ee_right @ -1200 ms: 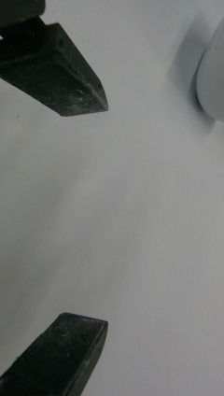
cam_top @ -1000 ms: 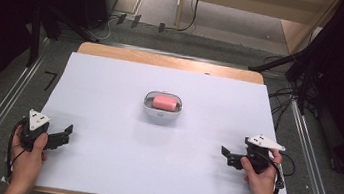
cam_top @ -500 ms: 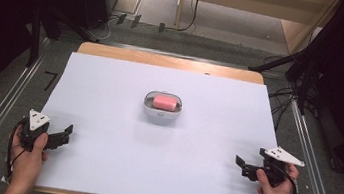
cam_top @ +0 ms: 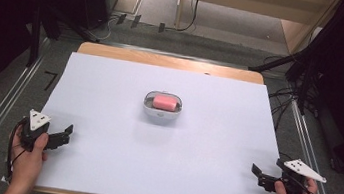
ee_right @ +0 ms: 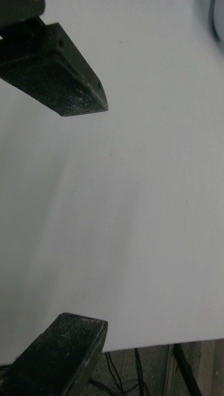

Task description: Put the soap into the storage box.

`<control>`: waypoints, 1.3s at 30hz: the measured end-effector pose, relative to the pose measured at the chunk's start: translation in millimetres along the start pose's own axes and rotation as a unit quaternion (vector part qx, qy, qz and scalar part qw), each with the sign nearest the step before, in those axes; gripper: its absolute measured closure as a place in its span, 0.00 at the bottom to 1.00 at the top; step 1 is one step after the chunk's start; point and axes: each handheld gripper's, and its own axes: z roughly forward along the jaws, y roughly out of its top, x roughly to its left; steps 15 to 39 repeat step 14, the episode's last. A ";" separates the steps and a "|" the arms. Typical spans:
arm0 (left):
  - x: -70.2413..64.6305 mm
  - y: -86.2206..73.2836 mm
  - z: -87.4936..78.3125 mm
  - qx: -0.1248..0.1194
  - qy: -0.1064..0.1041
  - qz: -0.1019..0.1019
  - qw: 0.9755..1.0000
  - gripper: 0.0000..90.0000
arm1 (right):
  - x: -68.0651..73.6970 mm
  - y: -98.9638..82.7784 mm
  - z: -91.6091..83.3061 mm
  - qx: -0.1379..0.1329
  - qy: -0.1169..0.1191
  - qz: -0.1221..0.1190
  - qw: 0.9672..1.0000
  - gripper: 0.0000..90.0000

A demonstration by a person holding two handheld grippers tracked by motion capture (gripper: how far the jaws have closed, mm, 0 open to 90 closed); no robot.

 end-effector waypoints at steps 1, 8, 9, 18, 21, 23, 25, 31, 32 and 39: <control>0.0 0.0 0.0 0.000 0.000 0.000 1.000 0.15 | -0.6 -0.7 -1.5 0.000 -0.003 0.003 1.000 0.00; 0.2 0.1 0.2 0.001 -0.001 0.000 1.000 0.15 | -11.6 -7.3 -10.8 -0.017 -0.008 0.016 1.000 0.00; 0.3 0.2 0.3 0.001 -0.001 -0.001 1.000 0.15 | -12.0 -8.0 -11.5 -0.021 -0.006 0.017 1.000 0.00; 1.0 0.6 0.6 0.005 -0.002 -0.004 1.000 0.15 | -9.9 -9.1 -11.9 -0.028 -0.014 0.011 0.999 0.00; 1.0 0.6 0.6 0.005 -0.002 -0.004 1.000 0.15 | -9.9 -9.1 -11.9 -0.028 -0.014 0.011 0.999 0.00; 1.0 0.6 0.6 0.005 -0.002 -0.004 1.000 0.15 | -9.9 -9.1 -11.9 -0.028 -0.014 0.011 0.999 0.00; 1.0 0.6 0.6 0.005 -0.002 -0.004 1.000 0.15 | -9.9 -9.1 -11.9 -0.028 -0.014 0.011 0.999 0.00; 1.0 0.6 0.6 0.005 -0.002 -0.004 1.000 0.15 | -9.9 -9.1 -11.9 -0.028 -0.014 0.011 0.999 0.00; 1.0 0.6 0.6 0.005 -0.002 -0.004 1.000 0.15 | -9.9 -9.1 -11.9 -0.028 -0.014 0.011 0.999 0.00; 1.0 0.6 0.6 0.005 -0.002 -0.004 1.000 0.15 | -9.9 -9.1 -11.9 -0.028 -0.014 0.011 0.999 0.00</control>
